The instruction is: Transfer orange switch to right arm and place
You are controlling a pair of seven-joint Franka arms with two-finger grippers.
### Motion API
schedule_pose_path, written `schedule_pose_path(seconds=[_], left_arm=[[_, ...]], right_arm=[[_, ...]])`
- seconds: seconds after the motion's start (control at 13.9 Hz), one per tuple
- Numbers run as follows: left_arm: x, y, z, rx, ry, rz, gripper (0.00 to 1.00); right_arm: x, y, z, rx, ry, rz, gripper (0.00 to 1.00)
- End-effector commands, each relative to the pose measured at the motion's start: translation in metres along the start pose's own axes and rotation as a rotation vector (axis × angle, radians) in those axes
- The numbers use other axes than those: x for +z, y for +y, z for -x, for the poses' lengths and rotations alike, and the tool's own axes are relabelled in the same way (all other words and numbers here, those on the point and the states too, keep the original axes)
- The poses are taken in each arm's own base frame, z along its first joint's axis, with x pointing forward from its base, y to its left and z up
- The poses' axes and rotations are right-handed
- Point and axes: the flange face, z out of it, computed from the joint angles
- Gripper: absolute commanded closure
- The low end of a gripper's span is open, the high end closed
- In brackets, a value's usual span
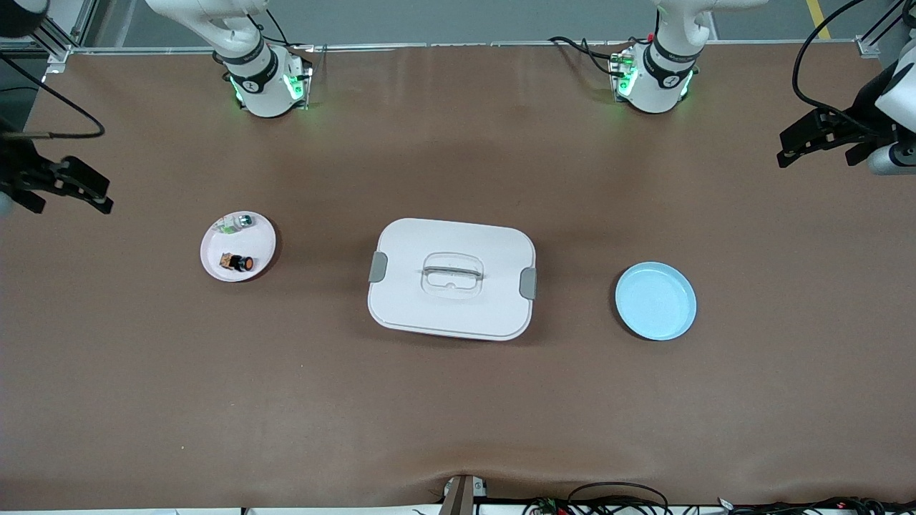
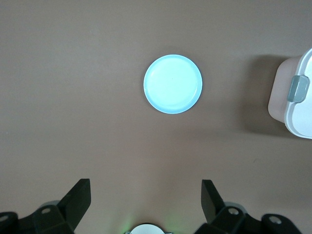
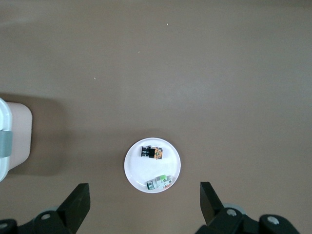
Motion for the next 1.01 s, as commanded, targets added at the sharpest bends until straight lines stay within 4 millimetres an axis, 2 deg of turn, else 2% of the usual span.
schedule_pose_path(seconds=[0.0,0.14,0.93], left_arm=[[-0.0042,-0.0008,0.0081,-0.003,-0.001,-0.013,0.00],[-0.0049,-0.0002,0.0082,-0.002,0.001,-0.014,0.00],[-0.0031,-0.0007,0.0005,0.022,0.001,-0.021,0.00]], right_arm=[[-0.0093,0.0284,0.0004,0.061,0.000,-0.079,0.00],[-0.0081,0.0359,0.0007,0.074,-0.004,-0.087,0.00],[-0.0039,0.0375,0.0009,0.077,-0.015,-0.080,0.00]])
